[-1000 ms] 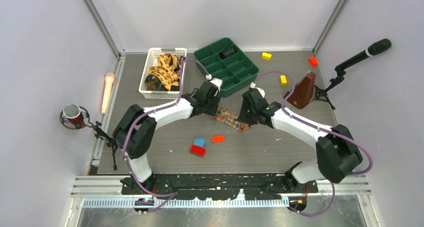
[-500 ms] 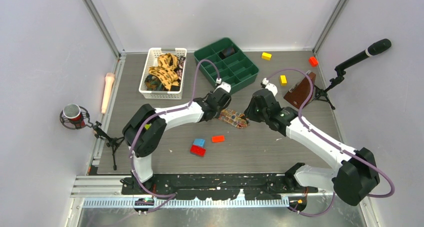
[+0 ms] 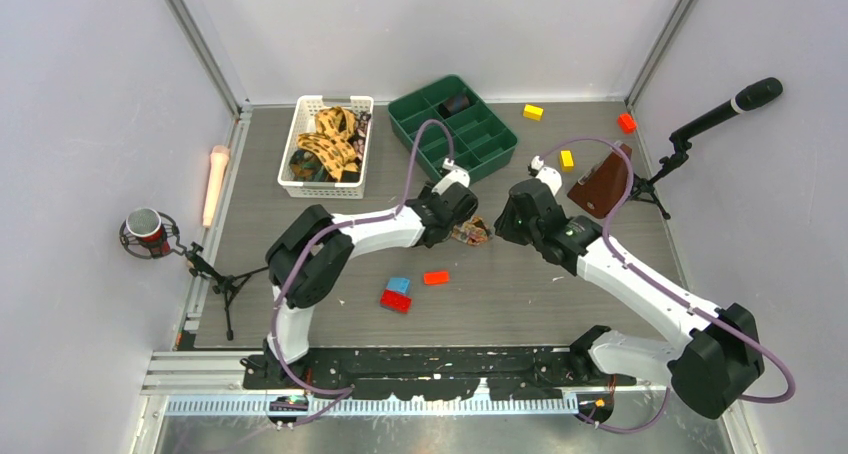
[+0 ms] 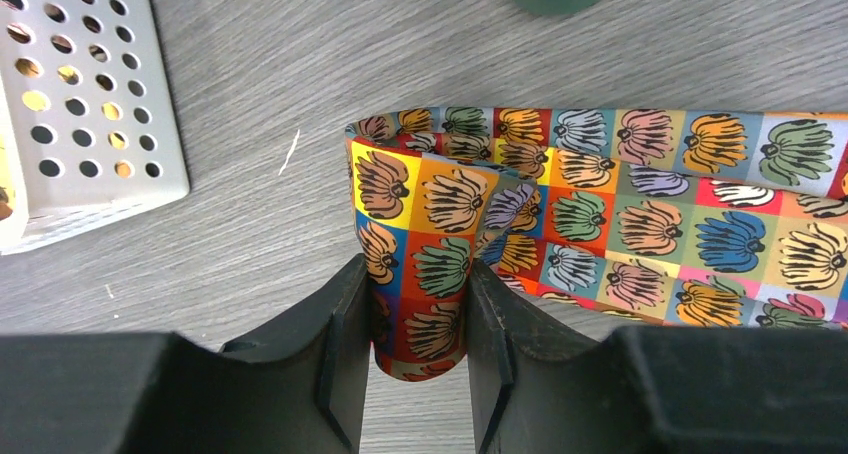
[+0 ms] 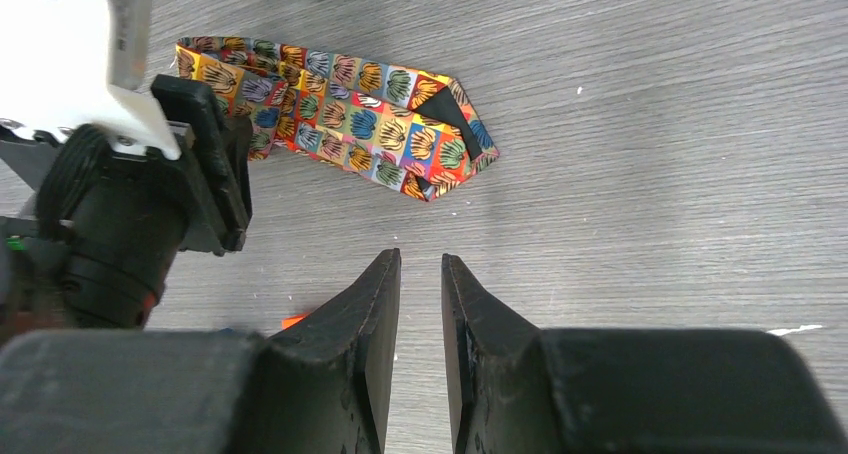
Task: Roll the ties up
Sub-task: Roll the tie at the center of the board.
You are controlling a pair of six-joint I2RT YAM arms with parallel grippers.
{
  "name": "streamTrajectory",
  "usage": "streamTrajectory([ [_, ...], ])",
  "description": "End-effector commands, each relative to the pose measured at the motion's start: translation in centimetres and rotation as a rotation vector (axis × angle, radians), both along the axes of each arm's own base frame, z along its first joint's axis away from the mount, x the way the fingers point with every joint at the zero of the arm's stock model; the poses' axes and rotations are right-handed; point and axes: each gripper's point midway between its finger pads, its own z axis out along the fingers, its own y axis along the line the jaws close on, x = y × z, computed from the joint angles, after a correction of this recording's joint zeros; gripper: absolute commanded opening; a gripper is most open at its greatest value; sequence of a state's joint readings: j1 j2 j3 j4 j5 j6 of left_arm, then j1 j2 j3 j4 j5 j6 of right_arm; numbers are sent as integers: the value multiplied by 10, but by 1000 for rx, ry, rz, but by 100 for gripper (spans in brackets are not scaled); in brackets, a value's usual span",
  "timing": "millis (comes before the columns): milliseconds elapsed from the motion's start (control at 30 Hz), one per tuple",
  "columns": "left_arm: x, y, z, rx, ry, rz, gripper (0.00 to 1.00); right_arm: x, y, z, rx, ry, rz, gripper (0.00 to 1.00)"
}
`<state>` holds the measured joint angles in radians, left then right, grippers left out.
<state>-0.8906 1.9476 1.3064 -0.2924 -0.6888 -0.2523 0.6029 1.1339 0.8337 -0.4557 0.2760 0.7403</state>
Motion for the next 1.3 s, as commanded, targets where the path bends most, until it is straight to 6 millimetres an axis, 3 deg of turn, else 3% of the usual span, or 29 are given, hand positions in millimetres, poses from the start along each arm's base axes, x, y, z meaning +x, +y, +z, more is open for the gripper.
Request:
streamTrajectory([
  [0, 6, 1, 4, 107, -70, 43, 28, 0, -10, 14, -3, -46, -40, 28],
  [167, 3, -9, 0, 155, -80, 34, 32, -2, -16, 19, -9, -62, -55, 28],
  [367, 1, -22, 2, 132, -71, 22, 51, -5, -24, 21, -17, -72, -74, 29],
  [533, -4, -36, 4, 77, -41, -3, 56, -7, -28, 24, -18, -81, -85, 32],
  [1133, -19, -73, 4, -108, 72, -68, 58, -11, -36, 24, -27, -87, -109, 35],
  [1267, -22, -81, -1, -146, 98, -88, 52, -12, -36, 24, -27, -85, -107, 36],
])
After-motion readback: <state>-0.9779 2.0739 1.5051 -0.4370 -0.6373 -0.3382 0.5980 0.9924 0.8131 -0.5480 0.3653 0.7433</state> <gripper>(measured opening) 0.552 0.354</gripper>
